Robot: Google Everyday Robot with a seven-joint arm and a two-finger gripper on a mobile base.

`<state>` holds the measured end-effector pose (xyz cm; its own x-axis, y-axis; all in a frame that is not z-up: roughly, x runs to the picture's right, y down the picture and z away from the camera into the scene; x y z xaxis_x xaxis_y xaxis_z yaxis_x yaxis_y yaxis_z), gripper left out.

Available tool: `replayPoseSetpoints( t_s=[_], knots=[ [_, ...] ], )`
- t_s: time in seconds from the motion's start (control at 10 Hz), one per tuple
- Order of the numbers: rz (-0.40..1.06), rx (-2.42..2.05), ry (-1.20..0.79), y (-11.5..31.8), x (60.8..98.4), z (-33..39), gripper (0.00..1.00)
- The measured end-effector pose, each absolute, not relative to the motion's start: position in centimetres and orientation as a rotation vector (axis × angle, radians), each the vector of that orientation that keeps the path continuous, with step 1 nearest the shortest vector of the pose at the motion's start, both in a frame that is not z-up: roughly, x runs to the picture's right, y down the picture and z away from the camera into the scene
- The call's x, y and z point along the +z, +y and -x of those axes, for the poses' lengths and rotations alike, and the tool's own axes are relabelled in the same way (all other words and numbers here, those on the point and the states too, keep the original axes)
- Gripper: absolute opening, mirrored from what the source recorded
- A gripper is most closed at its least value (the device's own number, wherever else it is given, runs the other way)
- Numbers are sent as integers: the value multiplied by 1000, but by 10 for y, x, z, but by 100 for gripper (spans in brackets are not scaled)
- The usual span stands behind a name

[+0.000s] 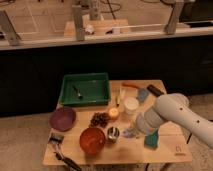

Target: Place towel in red bowl

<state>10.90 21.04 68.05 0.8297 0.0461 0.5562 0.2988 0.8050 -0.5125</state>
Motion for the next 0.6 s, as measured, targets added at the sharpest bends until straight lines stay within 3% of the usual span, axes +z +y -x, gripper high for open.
replayPoseSetpoints(
  t_s=[0.6],
  knots=[
    [704,-307,-809,212,683,32,0]
  ],
)
